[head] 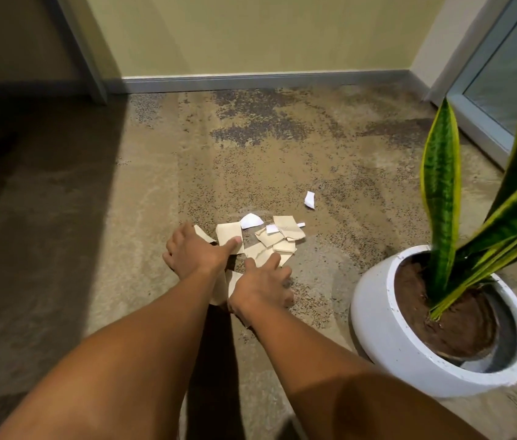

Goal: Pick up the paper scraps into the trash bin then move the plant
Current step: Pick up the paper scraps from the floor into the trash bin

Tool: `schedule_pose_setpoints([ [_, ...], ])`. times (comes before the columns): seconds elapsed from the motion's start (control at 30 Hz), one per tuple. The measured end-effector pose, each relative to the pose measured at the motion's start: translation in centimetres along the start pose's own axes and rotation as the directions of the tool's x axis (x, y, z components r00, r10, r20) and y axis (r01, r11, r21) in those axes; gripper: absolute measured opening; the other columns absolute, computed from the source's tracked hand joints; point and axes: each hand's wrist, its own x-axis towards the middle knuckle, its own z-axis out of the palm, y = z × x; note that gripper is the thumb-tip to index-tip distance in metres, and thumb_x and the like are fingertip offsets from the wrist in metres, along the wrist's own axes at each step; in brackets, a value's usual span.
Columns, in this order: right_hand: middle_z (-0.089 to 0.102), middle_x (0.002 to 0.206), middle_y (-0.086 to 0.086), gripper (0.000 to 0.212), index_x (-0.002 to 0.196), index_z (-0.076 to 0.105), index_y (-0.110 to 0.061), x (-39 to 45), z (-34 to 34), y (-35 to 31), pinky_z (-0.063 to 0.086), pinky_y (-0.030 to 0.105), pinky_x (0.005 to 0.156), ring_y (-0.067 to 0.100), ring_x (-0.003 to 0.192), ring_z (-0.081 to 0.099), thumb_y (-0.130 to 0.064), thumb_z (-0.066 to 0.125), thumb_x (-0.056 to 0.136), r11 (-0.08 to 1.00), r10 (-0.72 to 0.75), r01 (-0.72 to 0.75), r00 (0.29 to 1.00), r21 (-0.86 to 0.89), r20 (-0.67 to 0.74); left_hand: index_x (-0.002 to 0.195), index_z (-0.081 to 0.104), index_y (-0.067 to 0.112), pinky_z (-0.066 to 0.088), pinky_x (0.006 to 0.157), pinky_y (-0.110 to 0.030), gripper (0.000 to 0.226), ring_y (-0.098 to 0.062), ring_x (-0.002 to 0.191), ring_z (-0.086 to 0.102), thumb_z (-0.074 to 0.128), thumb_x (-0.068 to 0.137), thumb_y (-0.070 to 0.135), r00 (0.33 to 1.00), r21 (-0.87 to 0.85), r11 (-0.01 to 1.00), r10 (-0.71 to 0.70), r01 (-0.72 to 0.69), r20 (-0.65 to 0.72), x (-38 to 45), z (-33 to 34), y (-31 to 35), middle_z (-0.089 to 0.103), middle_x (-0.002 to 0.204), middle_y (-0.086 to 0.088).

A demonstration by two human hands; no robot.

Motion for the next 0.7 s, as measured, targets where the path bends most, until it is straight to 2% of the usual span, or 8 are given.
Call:
schedule_pose_setpoints([
  [0.1, 0.018, 0.137, 0.009, 0.072, 0.137, 0.041, -0.037, 0.1, 0.3, -0.3, 0.046, 0.058, 0.095, 0.035, 0.125, 0.025, -0.020, 0.077, 0.078, 0.998, 0.003, -0.002, 1.000, 0.068, -0.008, 0.146, 0.040, 0.019, 0.033, 0.108, -0.046, 0.103, -0.029, 0.136, 0.037, 0.078, 0.063, 0.067, 0.998, 0.098, 0.993, 0.060, -0.061, 0.014, -0.1, 0.0, 0.5, 0.042, 0.147, -0.008],
  [0.23, 0.018, 0.135, 0.013, 0.062, 0.138, 0.039, -0.032, 0.0, 0.3, -0.4, 0.051, 0.056, 0.093, 0.037, 0.122, 0.028, -0.010, 0.065, 0.087, 0.994, -0.025, 0.022, 0.999, 0.105, 0.025, 0.140, 0.049, 0.018, 0.045, 0.100, -0.038, 0.081, -0.030, 0.127, 0.048, 0.084, 0.071, 0.044, 0.990, -0.051, 0.998, 0.039, -0.032, 0.136, 0.2, 0.0, 1.4, 0.036, 0.144, -0.010],
  [0.3, 0.019, 0.136, 0.014, 0.059, 0.139, 0.040, -0.030, -0.2, 0.4, -0.4, 0.052, 0.055, 0.093, 0.038, 0.120, 0.030, -0.008, 0.062, 0.089, 0.995, -0.046, 0.043, 0.998, 0.091, 0.034, 0.134, 0.055, 0.018, 0.048, 0.093, -0.035, 0.067, -0.029, 0.118, 0.055, 0.083, 0.076, 0.037, 0.981, -0.062, 0.997, 0.064, -0.053, 0.184, 0.1, -0.2, 1.8, 0.039, 0.140, -0.010],
  [0.4, 0.023, 0.138, 0.012, 0.055, 0.139, 0.042, -0.029, -0.4, 0.5, -0.3, 0.050, 0.054, 0.096, 0.041, 0.123, 0.033, -0.010, 0.059, 0.090, 0.992, -0.087, 0.083, 0.996, 0.090, 0.036, 0.132, 0.057, 0.019, 0.047, 0.097, -0.036, 0.053, -0.031, 0.123, 0.054, 0.077, 0.083, 0.029, 0.951, -0.007, 0.997, 0.074, -0.076, 0.301, 0.1, -0.6, 2.1, 0.029, 0.155, -0.011],
  [0.47, 0.027, 0.139, 0.011, 0.055, 0.140, 0.042, -0.028, -0.3, 0.7, 0.0, 0.048, 0.051, 0.100, 0.041, 0.125, 0.034, -0.011, 0.059, 0.090, 0.990, -0.122, 0.118, 0.992, 0.082, 0.033, 0.126, 0.060, 0.016, 0.048, 0.099, -0.038, 0.044, -0.033, 0.128, 0.051, 0.072, 0.085, 0.029, 0.928, 0.049, 0.994, 0.076, -0.100, 0.365, 0.2, -0.9, 2.0, 0.018, 0.162, -0.013],
  [0.53, 0.029, 0.139, 0.010, 0.062, 0.142, 0.043, -0.029, -0.2, 0.7, 0.4, 0.047, 0.050, 0.102, 0.041, 0.126, 0.035, -0.008, 0.064, 0.087, 0.985, -0.155, 0.152, 0.987, 0.076, 0.037, 0.117, 0.061, 0.014, 0.048, 0.098, -0.040, 0.037, -0.034, 0.126, 0.050, 0.068, 0.086, 0.033, 0.900, 0.103, 0.981, 0.105, -0.163, 0.422, 0.1, -1.2, 1.7, 0.028, 0.156, -0.016],
  [0.6, 0.032, 0.137, 0.008, 0.066, 0.143, 0.043, -0.039, -0.2, 0.7, 0.8, 0.047, 0.050, 0.103, 0.039, 0.125, 0.037, -0.005, 0.060, 0.089, 0.979, -0.172, 0.167, 0.985, 0.115, 0.028, 0.113, 0.062, 0.015, 0.046, 0.100, -0.040, 0.032, -0.034, 0.128, 0.048, 0.062, 0.089, 0.037, 0.876, 0.121, 0.971, 0.130, -0.208, 0.464, -0.4, -1.7, 1.3, 0.043, 0.145, -0.018],
  [0.7, 0.040, 0.133, 0.007, 0.056, 0.142, 0.046, -0.043, -0.3, 0.8, 1.4, 0.046, 0.050, 0.104, 0.036, 0.123, 0.040, -0.009, 0.046, 0.097, 0.961, -0.200, 0.200, 0.980, 0.191, -0.021, 0.120, 0.060, 0.016, 0.036, 0.112, -0.040, 0.047, -0.032, 0.137, 0.040, 0.046, 0.088, 0.048, 0.845, 0.131, 0.969, 0.111, -0.209, 0.523, -0.5, -1.9, 0.4, 0.052, 0.141, -0.019],
])
